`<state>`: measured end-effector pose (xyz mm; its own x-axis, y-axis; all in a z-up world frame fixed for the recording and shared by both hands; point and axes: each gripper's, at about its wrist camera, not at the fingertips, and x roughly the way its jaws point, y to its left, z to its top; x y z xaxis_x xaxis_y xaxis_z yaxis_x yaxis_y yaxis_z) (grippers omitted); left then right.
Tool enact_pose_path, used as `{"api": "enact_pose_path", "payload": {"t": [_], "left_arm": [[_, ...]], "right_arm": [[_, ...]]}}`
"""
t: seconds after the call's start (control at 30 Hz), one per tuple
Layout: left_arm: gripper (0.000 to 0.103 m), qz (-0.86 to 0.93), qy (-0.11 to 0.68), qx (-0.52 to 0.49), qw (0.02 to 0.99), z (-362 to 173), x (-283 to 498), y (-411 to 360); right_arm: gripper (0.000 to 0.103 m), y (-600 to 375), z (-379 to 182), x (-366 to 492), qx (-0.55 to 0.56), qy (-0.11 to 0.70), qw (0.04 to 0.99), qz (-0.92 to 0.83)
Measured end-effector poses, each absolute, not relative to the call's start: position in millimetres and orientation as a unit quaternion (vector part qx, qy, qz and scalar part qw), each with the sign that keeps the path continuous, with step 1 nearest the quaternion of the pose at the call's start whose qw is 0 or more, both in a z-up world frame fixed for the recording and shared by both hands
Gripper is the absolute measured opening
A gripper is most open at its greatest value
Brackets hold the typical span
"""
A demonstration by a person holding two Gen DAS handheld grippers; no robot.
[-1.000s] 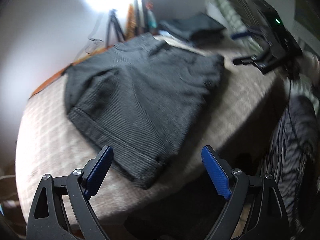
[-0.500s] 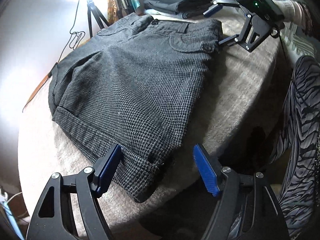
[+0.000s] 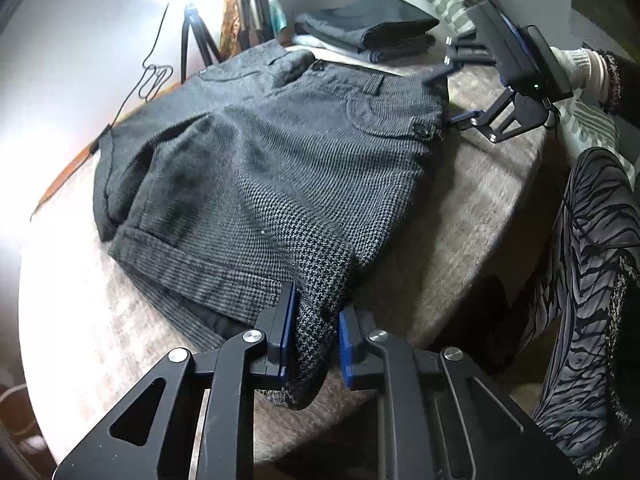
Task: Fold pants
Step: 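Close the left tool on the leg hem while the right tool grips the waistband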
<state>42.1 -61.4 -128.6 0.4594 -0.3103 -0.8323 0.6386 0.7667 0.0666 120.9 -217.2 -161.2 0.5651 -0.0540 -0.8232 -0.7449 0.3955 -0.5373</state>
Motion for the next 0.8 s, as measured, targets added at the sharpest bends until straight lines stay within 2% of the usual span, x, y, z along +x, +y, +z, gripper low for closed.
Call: {"api": "enact_pose_path", "payload": {"t": [0.1, 0.13, 0.17, 0.23, 0.3, 0.33, 0.37, 0.6, 0.67, 0.8], "left_arm": [[0.015, -0.288, 0.427, 0.192, 0.835, -121, 44, -59], [0.016, -0.287, 0.425, 0.196, 0.836, -120, 44, -58], [0.022, -0.285, 0.425, 0.2, 0.836, -120, 45, -58], [0.025, -0.28, 0.42, 0.208, 0.838, -120, 42, -57], [0.039, -0.276, 0.407, 0.215, 0.843, -117, 32, -56], [0.057, -0.267, 0.393, 0.228, 0.85, -116, 25, -57], [0.064, -0.263, 0.376, 0.239, 0.856, -115, 18, -59], [0.065, -0.265, 0.305, 0.332, 0.853, -123, -6, -96], [0.07, -0.274, 0.311, 0.34, 0.844, -131, -1, -104], [0.07, -0.284, 0.348, 0.348, 0.823, -157, 14, -106]], "right_arm": [[0.024, -218, -150, 124, -0.474, 0.405, 0.746, 0.234], [0.023, -219, -144, 125, -0.465, 0.403, 0.753, 0.231], [0.023, -219, -137, 126, -0.456, 0.4, 0.762, 0.228], [0.022, -219, -124, 128, -0.446, 0.389, 0.776, 0.22], [0.019, -217, -115, 129, -0.444, 0.381, 0.784, 0.207], [0.018, -217, -110, 132, -0.439, 0.381, 0.788, 0.203], [0.018, -216, -106, 133, -0.437, 0.379, 0.79, 0.202], [0.015, -218, -78, 147, -0.424, 0.362, 0.809, 0.186], [0.014, -225, -68, 153, -0.406, 0.359, 0.82, 0.182], [0.013, -236, -63, 155, -0.401, 0.36, 0.827, 0.16]]}}
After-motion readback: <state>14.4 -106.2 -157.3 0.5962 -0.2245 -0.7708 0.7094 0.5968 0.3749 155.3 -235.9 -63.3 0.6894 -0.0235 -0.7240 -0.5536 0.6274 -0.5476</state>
